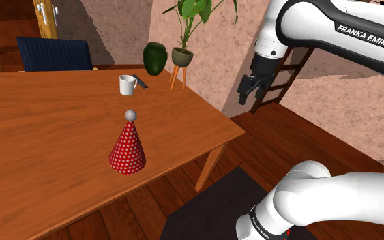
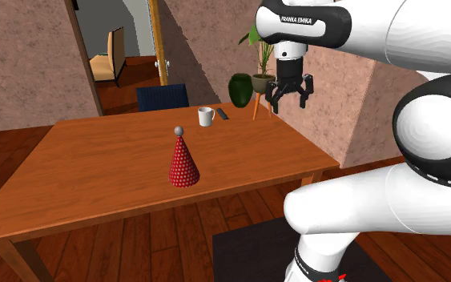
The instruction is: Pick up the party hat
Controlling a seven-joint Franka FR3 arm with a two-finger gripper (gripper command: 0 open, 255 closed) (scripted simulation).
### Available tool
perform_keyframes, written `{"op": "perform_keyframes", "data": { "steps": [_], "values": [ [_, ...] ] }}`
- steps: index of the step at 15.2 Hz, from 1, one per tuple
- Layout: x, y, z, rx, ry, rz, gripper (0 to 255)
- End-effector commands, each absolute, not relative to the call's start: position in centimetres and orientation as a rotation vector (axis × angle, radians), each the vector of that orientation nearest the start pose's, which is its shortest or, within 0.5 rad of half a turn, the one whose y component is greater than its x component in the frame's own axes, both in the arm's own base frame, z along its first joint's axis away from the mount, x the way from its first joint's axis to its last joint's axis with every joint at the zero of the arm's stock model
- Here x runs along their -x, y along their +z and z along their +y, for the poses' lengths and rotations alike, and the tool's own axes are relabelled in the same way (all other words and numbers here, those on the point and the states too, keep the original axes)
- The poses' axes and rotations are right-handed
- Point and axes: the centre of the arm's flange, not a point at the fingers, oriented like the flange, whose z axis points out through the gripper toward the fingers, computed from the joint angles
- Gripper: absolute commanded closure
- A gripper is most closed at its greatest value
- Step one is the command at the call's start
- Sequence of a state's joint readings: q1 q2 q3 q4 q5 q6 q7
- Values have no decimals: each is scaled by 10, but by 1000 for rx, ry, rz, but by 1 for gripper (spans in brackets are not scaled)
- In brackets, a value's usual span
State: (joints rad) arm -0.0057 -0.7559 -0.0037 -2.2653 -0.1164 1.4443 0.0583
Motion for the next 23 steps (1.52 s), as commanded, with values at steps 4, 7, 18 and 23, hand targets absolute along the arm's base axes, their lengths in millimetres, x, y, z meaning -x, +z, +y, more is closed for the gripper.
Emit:
{"op": "perform_keyframes", "data": {
  "steps": [4, 7, 18, 23],
  "values": [
    [-321, 603, 14, 3236, 104, 139, 0],
    [-340, 594, 45, 3220, 106, 151, 0],
    [-412, 562, 158, 3159, 114, 196, 0],
    [-446, 549, 209, 3131, 118, 216, 0]
  ]
}}
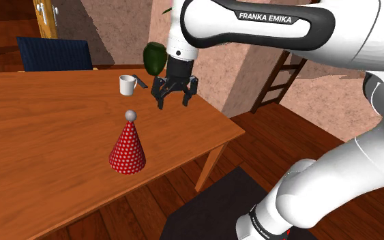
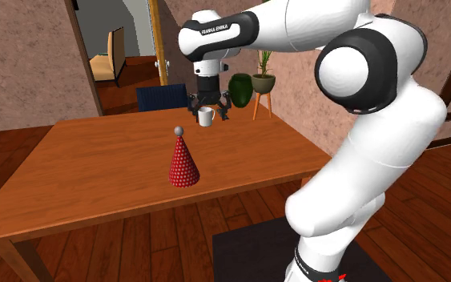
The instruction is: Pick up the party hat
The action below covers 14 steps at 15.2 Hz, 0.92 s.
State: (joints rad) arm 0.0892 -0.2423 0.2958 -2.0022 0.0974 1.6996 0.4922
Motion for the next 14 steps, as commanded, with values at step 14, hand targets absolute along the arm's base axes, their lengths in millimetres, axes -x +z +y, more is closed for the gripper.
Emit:
{"op": "perform_keyframes", "data": {
  "steps": [14],
  "values": [
    [-509, 509, 301, 3081, 124, 251, 0]
  ]
}}
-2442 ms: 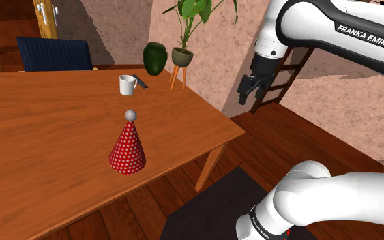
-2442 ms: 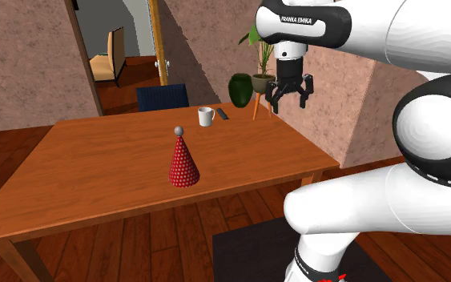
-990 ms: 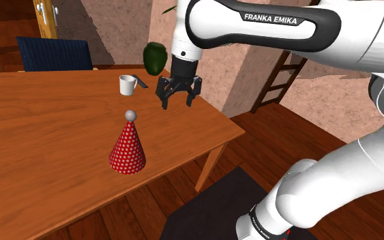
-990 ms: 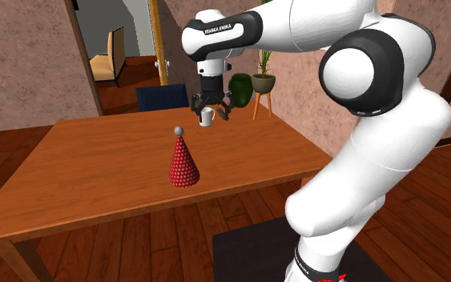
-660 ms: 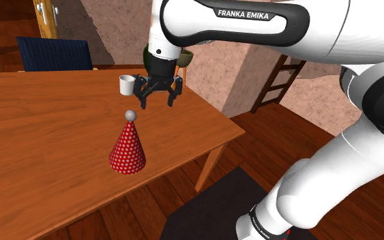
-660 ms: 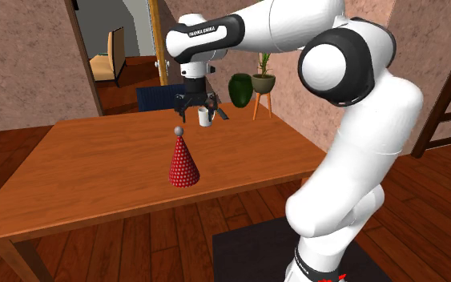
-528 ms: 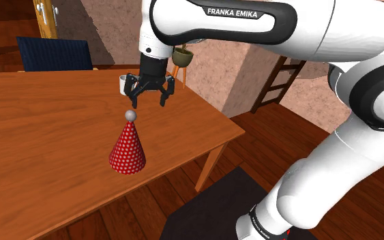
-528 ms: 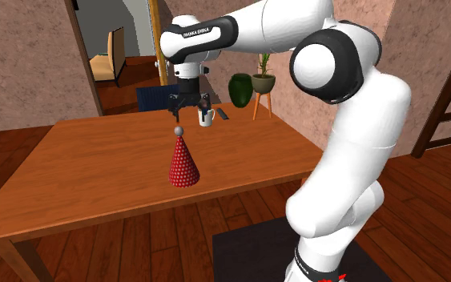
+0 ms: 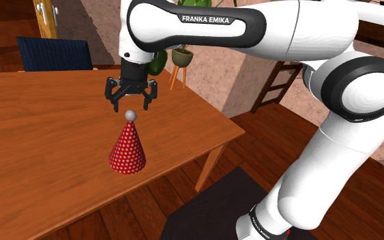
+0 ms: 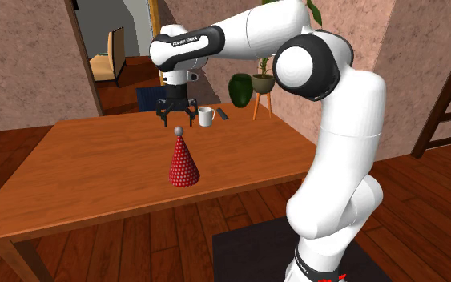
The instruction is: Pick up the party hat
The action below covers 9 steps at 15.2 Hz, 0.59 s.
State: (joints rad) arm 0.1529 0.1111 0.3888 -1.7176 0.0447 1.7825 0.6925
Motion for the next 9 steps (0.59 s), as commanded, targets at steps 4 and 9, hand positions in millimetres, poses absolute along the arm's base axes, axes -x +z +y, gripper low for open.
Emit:
{"op": "perform_keyframes", "data": {
  "steps": [4, 9],
  "values": [
    [-509, 490, 301, 3081, 124, 251, 0],
    [-509, 489, 301, 3081, 124, 251, 255]
  ]
}}
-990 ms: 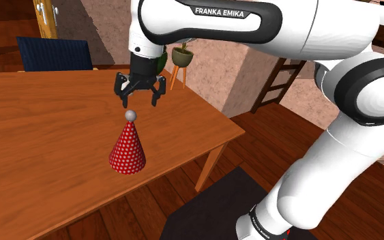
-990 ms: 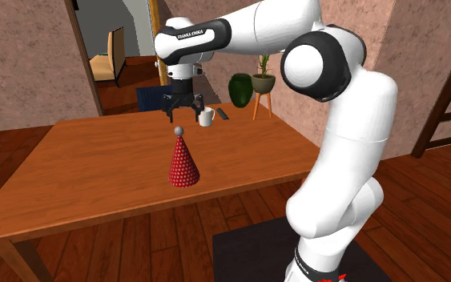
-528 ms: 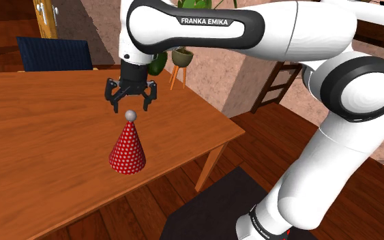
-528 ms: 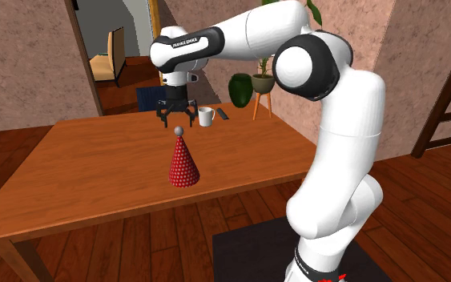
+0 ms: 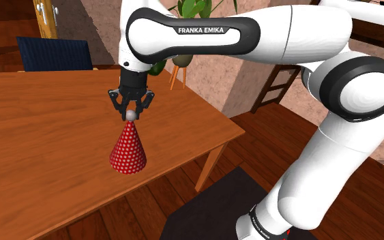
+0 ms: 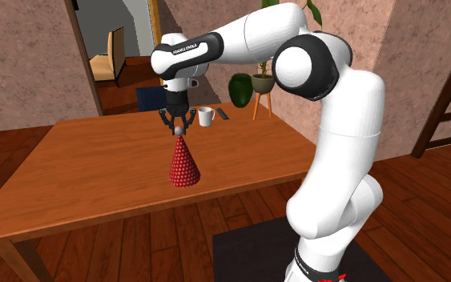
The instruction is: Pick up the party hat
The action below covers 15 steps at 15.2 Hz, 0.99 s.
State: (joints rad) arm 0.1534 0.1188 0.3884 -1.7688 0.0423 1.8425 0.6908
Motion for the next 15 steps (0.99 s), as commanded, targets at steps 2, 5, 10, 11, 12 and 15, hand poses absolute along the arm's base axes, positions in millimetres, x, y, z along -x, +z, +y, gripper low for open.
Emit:
{"op": "perform_keyframes", "data": {
  "steps": [2, 5, 10, 11, 12, 15],
  "values": [
    [-509, 490, 301, 3081, 124, 251, 255],
    [-509, 490, 301, 3081, 124, 251, 255],
    [-509, 511, 301, 3081, 124, 251, 255],
    [-509, 516, 301, 3081, 124, 251, 255],
    [-509, 521, 301, 3081, 124, 251, 255],
    [-509, 537, 301, 3081, 124, 251, 255]
  ]
}}
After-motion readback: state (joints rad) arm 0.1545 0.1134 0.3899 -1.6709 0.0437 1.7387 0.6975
